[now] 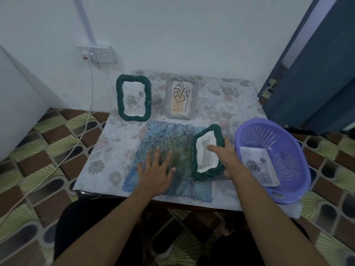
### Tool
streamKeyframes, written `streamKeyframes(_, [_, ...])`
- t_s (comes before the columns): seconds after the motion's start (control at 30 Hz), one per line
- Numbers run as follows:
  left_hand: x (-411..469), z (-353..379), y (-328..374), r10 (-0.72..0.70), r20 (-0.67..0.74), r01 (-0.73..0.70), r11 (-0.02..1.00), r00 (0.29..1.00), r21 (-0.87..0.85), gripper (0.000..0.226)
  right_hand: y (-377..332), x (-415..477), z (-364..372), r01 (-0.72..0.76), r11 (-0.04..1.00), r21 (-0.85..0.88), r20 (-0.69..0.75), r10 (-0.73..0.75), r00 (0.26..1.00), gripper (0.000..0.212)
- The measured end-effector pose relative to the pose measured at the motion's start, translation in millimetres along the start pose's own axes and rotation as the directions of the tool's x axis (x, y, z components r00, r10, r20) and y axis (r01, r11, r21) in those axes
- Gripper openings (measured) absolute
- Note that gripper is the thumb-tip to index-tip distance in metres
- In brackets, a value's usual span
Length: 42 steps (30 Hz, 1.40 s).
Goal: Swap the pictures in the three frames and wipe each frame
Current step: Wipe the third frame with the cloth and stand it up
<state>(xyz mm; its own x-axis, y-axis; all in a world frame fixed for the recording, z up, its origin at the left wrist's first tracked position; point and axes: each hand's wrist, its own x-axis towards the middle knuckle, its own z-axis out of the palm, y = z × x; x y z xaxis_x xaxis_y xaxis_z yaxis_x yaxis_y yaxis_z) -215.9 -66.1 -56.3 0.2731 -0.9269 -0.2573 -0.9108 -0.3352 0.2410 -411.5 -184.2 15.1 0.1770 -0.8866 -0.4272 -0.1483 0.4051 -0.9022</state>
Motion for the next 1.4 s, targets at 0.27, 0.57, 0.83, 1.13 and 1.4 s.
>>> streamKeyframes(0.27, [-1,14,-28,-0.127,0.004,0.127,0.992,0.992,0.01,0.08,7,-6,-1,0.056,0.995,-0.079,-0.062,-0.061,0.996,0.058])
streamKeyframes(0.57, [1,1,-38,-0.108,-0.126,0.096,0.991,0.986,-0.092,0.043,8,-20,4,0.073,0.992,0.104,0.002,-0.073,0.997,0.068])
streamKeyframes(0.83, [-19,-84,-2,-0.218,-0.042,-0.035,0.036,0.975,-0.999,0.051,9,-38,17,0.117,0.922,0.369,0.087,-0.159,0.983,0.078])
streamKeyframes(1.13, [-32,-77,34,0.303,-0.209,-0.358,0.615,0.93,-0.702,0.061,-2,-58,40,0.107,0.846,0.522,0.118,-0.196,0.974,0.067])
streamKeyframes(1.4, [21,-96,19,0.29,-0.433,-0.454,0.822,0.853,-0.343,0.055,-7,-76,50,0.102,0.913,0.396,0.276,-0.224,0.935,0.046])
